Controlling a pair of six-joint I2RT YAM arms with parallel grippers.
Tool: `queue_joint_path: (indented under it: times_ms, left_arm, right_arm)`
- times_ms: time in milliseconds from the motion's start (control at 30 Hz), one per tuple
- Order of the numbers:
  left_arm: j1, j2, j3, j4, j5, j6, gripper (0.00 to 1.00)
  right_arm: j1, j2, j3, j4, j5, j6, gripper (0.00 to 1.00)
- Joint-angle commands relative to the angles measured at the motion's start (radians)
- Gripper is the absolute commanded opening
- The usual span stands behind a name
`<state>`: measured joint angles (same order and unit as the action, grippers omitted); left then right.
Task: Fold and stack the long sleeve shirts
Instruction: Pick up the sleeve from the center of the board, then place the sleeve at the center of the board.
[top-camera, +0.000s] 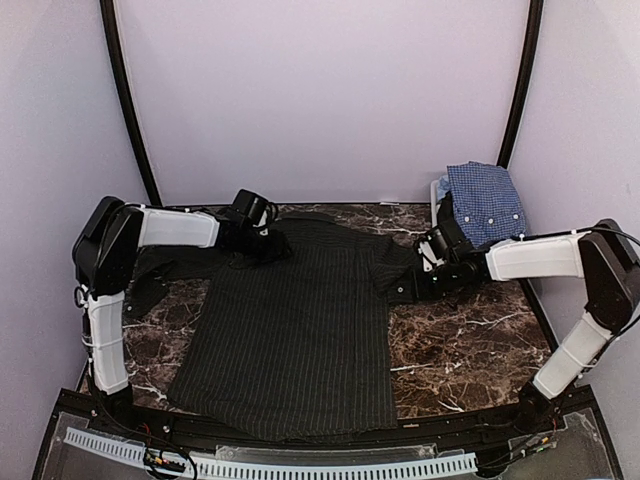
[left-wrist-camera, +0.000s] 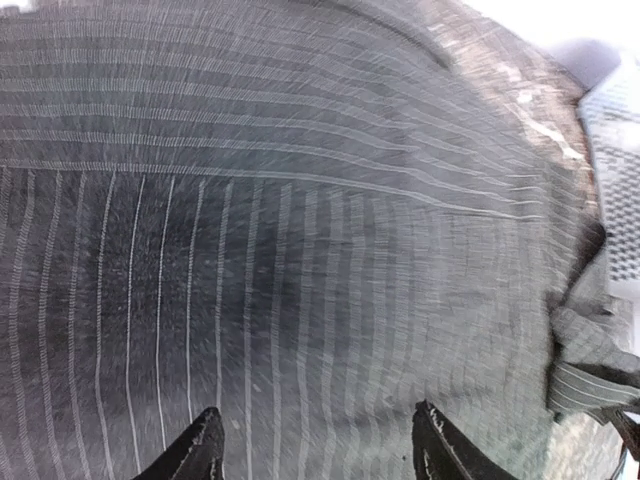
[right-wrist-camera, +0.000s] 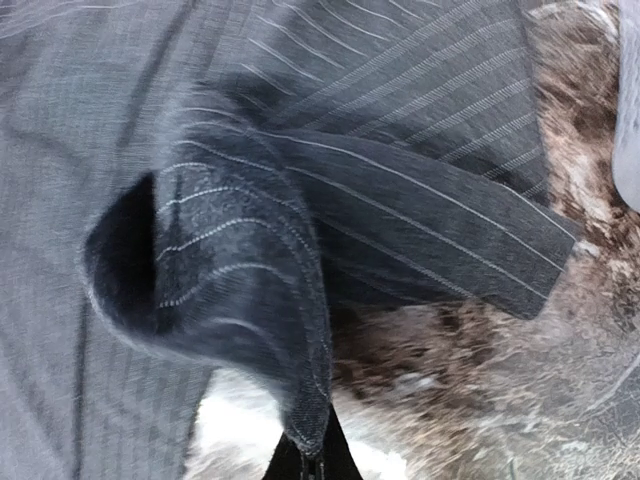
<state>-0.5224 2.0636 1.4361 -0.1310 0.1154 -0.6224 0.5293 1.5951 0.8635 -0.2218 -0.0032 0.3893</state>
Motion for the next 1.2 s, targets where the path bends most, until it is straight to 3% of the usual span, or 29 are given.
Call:
queue_joint_path:
  times_ms: [0, 433, 633, 833, 900, 1033, 1167]
  left_arm:
    - [-0.019, -0.177, -0.056, 0.028, 0.023, 0.074, 0.63]
    - [-0.136, -0.438, -0.261, 0.106, 0.077, 0.128, 0.63]
    - [-0.161, -0.522, -0.353, 0.179, 0.129, 0.103, 0.63]
    - [-0.161, -0.567, -0.411, 0.198, 0.131, 0.051, 0.63]
    - [-0.161, -0.561, -0.411, 0.17, 0.093, 0.029, 0.63]
    - [-0.161, -0.557, -0.427, 0.137, 0.062, -0.02, 0.64]
    - [-0.162, -0.55, -0.456, 0.161, 0.099, -0.033, 0.64]
  right_arm:
    - [0.003, -0.081, 0.064, -0.041, -0.127, 0.008, 0.0]
    - [0.11, -0.134, 0.245, -0.199, -0.313, 0.007, 0.0]
    - [0.22, -0.075, 0.401, -0.321, -0.166, -0.079, 0.0]
    - [0.362, 0.035, 0.445, -0.378, -0.002, -0.155, 0.0]
    - [0.41, 0.063, 0.449, -0.374, 0.039, -0.168, 0.09]
    - [0.489, 0.077, 0.441, -0.35, 0.144, -0.167, 0.39]
    - [0.48, 0.032, 0.405, -0.321, 0.252, -0.095, 0.52]
